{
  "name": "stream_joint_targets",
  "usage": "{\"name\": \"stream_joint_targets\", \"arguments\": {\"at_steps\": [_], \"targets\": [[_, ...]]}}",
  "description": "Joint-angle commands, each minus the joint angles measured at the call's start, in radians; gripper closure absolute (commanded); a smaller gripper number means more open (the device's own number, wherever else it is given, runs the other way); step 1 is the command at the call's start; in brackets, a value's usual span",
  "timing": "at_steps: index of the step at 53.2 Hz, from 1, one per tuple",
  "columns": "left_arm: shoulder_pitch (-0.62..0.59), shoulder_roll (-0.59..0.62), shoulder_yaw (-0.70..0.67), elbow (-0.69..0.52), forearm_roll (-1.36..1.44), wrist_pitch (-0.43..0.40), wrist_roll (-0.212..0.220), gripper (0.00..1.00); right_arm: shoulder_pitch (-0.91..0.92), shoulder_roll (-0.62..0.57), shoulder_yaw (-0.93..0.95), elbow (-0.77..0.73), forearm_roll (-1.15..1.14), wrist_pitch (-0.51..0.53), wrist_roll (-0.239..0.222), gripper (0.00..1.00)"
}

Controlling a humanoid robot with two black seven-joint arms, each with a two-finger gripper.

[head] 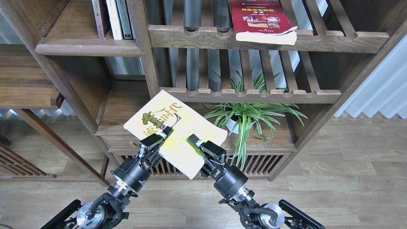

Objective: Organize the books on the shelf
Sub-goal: 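Grip the yellow-green book with the left gripper and release the right, then lift the yellow-green book with the left gripper up toward the top shelf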

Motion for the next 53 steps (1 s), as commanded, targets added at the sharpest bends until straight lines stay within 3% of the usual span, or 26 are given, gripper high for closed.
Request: {"name": "stream_joint_targets", "arguments": {"at_steps": [1,12,35,53], "targets": [[-0.002,0.021,0.003,-0.010,0.001,0.000,0.002,0.90,0.000,0.000,0.006,-0.006,0.002,0.000,0.002,0.19],[-0.002,0.104,0.014,-0.066,0.004,0.000,0.014,0.90,-0.006,0.000,0.024,-0.017,0.005,0.000,0.006,0.07],[-0.012,0.194,0.008,-0.146,0.203,0.000,0.018,0.92,-0.016,0.000,0.021,-0.061,0.002,0.000,0.006,0.02],[-0.012,0.243,-0.070,-0.151,0.323,0.000,0.091,0.93,-0.014,-0.009,0.021,-0.099,-0.001,0.000,0.006,0.02]]}}
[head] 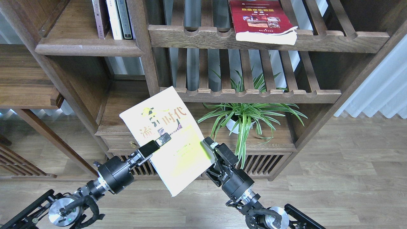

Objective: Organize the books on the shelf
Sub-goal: 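Lift the yellow-green book with the left gripper up toward the top shelf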

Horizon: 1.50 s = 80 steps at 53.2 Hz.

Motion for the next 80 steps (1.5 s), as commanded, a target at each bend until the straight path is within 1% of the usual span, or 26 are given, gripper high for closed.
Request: {"name": "stream_joint_targets", "arguments": {"at_steps": [1,6,9,11,12,21,40,49,66,68,77,80], "targets": [[-0.003,0.022,-0.045,-0.001,0.015,0.000,0.028,0.93,-0.002,-0.005,-0.002,-0.005,-0.002,0.000,0.000,0.02],[-0.004,0.020,-0.085,-0.001,0.015,0.000,0.075,0.94,-0.002,-0.008,-0.002,-0.008,-0.002,0.000,0.000,0.02],[-0.004,0.019,-0.114,-0.001,0.015,0.000,0.089,0.94,-0.003,-0.013,-0.005,-0.009,-0.003,0.000,0.000,0.02],[-0.006,0.019,-0.131,-0.001,0.015,0.000,0.091,0.94,-0.002,-0.014,-0.007,-0.012,-0.003,0.000,0.000,0.02],[-0.006,0.016,-0.173,-0.001,0.015,0.000,0.091,0.94,-0.002,-0.013,-0.007,-0.021,-0.008,0.000,0.000,0.02],[-0.006,-0.006,-0.273,-0.001,0.012,0.000,0.082,0.95,0.000,-0.013,-0.012,-0.025,-0.009,0.000,0.000,0.02],[-0.072,-0.142,-0.490,-0.001,0.003,0.000,0.077,0.96,-0.020,0.000,-0.022,-0.035,-0.037,0.000,0.000,0.03],[-0.105,-0.145,-0.531,-0.001,-0.026,0.000,0.075,0.96,-0.012,0.004,-0.022,-0.060,-0.038,0.000,0.000,0.03],[-0.173,-0.139,-0.689,0.005,-0.072,0.000,0.075,0.96,-0.002,0.004,-0.022,-0.063,-0.045,0.000,0.000,0.03],[-0.199,-0.138,-0.729,0.024,-0.075,0.000,0.075,0.96,0.011,0.004,-0.022,-0.063,-0.045,0.000,0.000,0.03],[-0.266,-0.138,-0.764,0.068,-0.074,0.000,0.075,0.96,0.037,0.004,-0.022,-0.063,-0.046,0.000,0.000,0.03],[-0.291,-0.136,-0.789,0.088,-0.071,0.000,0.083,0.97,0.050,0.004,-0.021,-0.063,-0.046,0.000,0.000,0.03]]}}
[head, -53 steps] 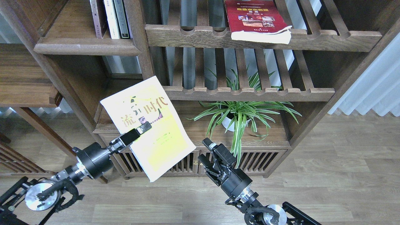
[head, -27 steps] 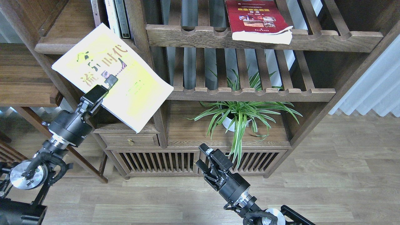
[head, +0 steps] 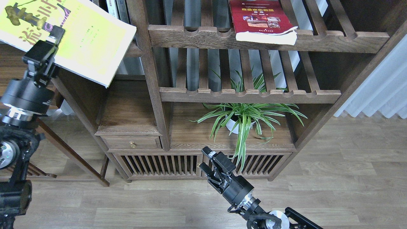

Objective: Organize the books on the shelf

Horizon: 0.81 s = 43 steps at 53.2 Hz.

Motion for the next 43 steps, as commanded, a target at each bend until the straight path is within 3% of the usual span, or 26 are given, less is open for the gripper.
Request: {"name": "stream_joint_targets", "arguments": {"at_steps": [1,24,43], "targets": [[-0.057,0.005,-0.051,0.043,0.010,0.000,0.008,0.97,0.031,0.000,0.001,0.000,0.000,0.000,0.000,0.03],[-0.122,0.060,-0.134,0.108,0.020,0.000,0.007,0.97,0.083,0.000,0.011,0.000,0.004,0.000,0.000,0.03],[-0.221,0.123,-0.172,0.204,0.191,0.000,0.000,0.97,0.083,0.000,0.009,0.003,0.004,0.000,0.000,0.03]]}}
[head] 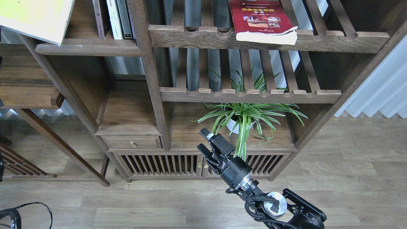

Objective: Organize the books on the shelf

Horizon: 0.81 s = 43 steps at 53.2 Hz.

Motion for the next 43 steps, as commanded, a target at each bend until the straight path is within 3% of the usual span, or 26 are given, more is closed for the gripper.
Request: {"name": "stream_joint_targets", "arguments": {"at_steps": [1,19,43], "targets": [[-0.049,0.052,-0.020,0.042,0.066,0.000,0.000,0.97,-0.001,0.000,-0.002,0.002,0.000,0.000,0.000,0.03],[-0.132,0.156,-0.014,0.110,0.170,0.000,0.000,0.97,-0.011,0.000,-0.009,0.009,0.000,0.000,0.000,0.03],[-0.161,0.153,0.013,0.104,0.290,0.000,0.000,0.98,-0.020,0.000,-0.005,0.014,0.001,0.000,0.000,0.02]]}}
